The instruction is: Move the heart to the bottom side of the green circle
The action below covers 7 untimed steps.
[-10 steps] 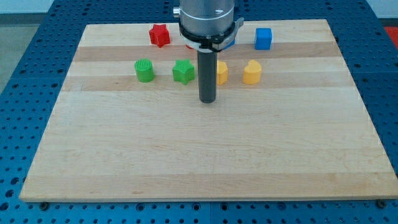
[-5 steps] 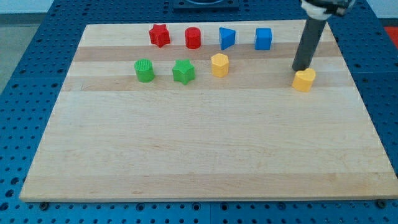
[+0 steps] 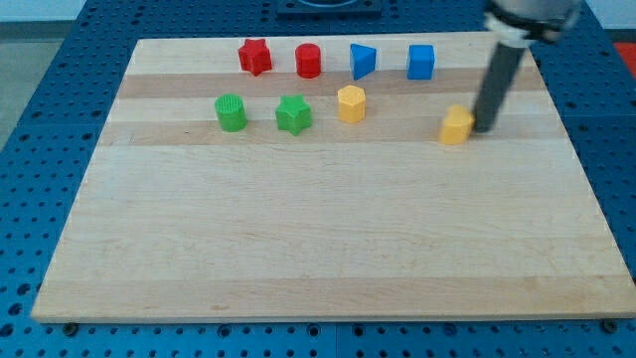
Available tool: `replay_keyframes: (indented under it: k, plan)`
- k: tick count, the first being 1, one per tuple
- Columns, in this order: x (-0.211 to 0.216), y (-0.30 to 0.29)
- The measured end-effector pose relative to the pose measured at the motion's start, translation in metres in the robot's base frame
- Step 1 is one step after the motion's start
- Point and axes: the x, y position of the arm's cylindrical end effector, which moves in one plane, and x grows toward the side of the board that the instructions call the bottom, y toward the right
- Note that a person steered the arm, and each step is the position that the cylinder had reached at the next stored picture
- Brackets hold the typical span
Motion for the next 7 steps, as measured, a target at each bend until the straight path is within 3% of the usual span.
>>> replay_keyframes:
  k: [3, 5, 6, 7]
  plan:
    - [0.011, -0.177]
    - [0.043, -0.152]
    - [0.044, -0.235]
    - [0.044, -0.258]
